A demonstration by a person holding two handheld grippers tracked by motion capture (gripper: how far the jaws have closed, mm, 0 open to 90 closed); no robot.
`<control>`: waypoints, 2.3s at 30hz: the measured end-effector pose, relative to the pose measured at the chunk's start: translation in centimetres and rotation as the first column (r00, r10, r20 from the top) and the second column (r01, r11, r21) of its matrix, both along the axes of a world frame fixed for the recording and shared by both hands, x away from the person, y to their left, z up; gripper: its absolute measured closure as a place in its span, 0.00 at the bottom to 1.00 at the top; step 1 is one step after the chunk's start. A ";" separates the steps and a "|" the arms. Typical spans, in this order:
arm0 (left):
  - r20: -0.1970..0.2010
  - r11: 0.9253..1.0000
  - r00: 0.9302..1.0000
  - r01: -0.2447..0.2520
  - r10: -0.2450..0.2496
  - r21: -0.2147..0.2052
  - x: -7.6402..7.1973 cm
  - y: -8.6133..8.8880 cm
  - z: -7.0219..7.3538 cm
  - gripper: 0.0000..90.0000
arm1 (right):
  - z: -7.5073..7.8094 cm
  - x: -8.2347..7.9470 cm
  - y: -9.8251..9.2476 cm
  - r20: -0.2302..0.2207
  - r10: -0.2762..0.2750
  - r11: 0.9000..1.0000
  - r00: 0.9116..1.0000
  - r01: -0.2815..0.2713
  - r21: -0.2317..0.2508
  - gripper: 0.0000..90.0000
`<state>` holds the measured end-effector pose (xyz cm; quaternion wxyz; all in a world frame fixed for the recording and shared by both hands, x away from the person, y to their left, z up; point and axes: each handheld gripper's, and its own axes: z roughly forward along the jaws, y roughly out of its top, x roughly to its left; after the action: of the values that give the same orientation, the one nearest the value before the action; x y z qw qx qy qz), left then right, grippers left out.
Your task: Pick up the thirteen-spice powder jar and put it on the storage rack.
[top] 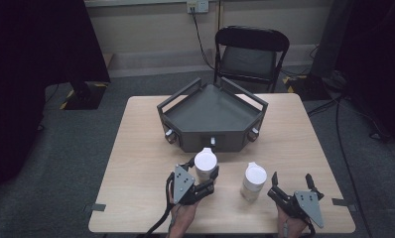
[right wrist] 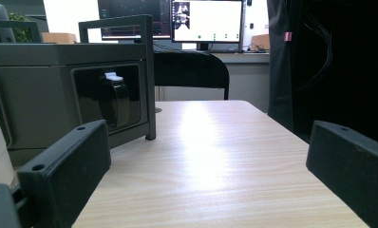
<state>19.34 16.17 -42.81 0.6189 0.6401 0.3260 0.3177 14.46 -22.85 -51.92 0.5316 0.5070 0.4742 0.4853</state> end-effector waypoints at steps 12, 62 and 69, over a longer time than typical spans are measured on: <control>-0.001 0.998 0.998 -0.055 0.055 -0.017 1.8 0.0 2.0 0.34 | 0.0 0.0 0.1 -0.002 -0.003 1.000 1.000 0.003 0.000 0.00; -0.011 0.952 0.952 -0.306 0.306 -0.017 13.6 -4.7 8.2 0.34 | 0.1 0.0 -0.1 -0.004 0.003 1.000 1.000 -0.003 0.000 0.01; -0.039 0.948 0.947 -0.319 0.319 0.000 14.1 -5.0 7.2 0.34 | 0.1 0.1 -0.1 -0.006 0.003 1.000 1.000 -0.003 0.003 0.01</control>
<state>33.48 11.13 -35.58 0.5552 0.5829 0.4380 0.4002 14.52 -22.97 -51.80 0.5287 0.5085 0.4759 0.4853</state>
